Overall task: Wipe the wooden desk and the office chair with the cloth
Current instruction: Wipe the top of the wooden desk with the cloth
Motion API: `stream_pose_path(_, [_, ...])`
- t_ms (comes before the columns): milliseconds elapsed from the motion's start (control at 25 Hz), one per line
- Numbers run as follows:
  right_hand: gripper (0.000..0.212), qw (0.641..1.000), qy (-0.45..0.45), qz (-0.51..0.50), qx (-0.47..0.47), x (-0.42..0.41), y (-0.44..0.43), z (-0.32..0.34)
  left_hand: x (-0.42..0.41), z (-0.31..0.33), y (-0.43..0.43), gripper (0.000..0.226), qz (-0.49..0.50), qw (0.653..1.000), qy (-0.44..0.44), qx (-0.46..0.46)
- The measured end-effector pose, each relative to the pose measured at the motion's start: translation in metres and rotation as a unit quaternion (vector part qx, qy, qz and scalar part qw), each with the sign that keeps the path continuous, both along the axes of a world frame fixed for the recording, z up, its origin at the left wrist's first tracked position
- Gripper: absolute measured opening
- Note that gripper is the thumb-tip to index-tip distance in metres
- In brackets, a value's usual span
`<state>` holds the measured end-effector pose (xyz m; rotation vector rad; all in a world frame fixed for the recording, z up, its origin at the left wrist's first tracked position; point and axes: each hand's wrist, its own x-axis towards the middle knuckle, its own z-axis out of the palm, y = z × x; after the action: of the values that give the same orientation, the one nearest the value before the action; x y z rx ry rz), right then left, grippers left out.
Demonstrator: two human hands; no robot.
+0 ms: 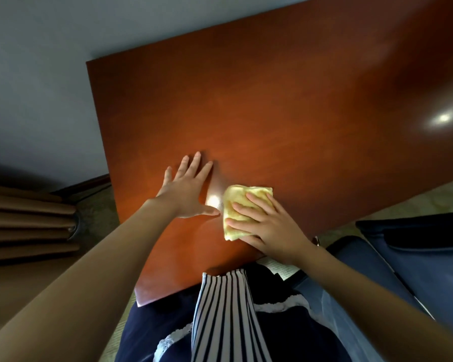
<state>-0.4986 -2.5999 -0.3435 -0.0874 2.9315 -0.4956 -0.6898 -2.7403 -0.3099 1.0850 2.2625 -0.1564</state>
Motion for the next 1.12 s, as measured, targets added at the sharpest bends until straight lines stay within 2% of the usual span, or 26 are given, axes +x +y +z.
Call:
stream_pose_path(160, [0.042, 0.992, 0.017, -0.117, 0.032, 0.049, 0.024, 0.000, 0.023, -0.004, 0.002, 0.125, -0.013, 1.000, -0.011, -0.017])
stream_pose_path(320, [0.042, 0.967, 0.010, -0.241, 0.081, 0.065, 0.061, -0.005, 0.033, -0.006, -0.003, 0.126, 0.000, 1.000, -0.010, -0.027])
stream_pose_path(520, [0.044, 0.920, -0.025, -0.384, 0.080, 0.031, 0.107, -0.008, 0.034, -0.006, -0.002, 0.126, 0.002, 0.999, 0.001, -0.037])
stream_pose_path(680, [0.043, 0.873, -0.038, -0.484, 0.046, -0.016, 0.089, -0.007, 0.035, -0.008, -0.004, 0.126, 0.008, 1.000, 0.011, -0.027])
stream_pose_path(720, [0.043, 0.872, -0.038, -0.486, 0.043, -0.026, 0.078, -0.006, 0.035, -0.008, -0.004, 0.126, 0.011, 1.000, 0.012, -0.023])
stream_pose_path(800, [0.042, 0.893, -0.024, -0.447, 0.043, -0.038, 0.051, -0.004, 0.034, -0.008, -0.004, 0.126, 0.016, 1.000, 0.012, -0.016])
stream_pose_path(960, [0.042, 0.957, 0.025, -0.283, 0.058, -0.026, -0.010, -0.005, 0.033, -0.010, -0.004, 0.125, 0.015, 1.000, 0.017, -0.015])
stream_pose_path(1120, [0.038, 0.986, 0.060, -0.149, 0.047, 0.026, -0.030, -0.009, 0.032, -0.011, -0.005, 0.125, 0.010, 1.000, 0.022, -0.013])
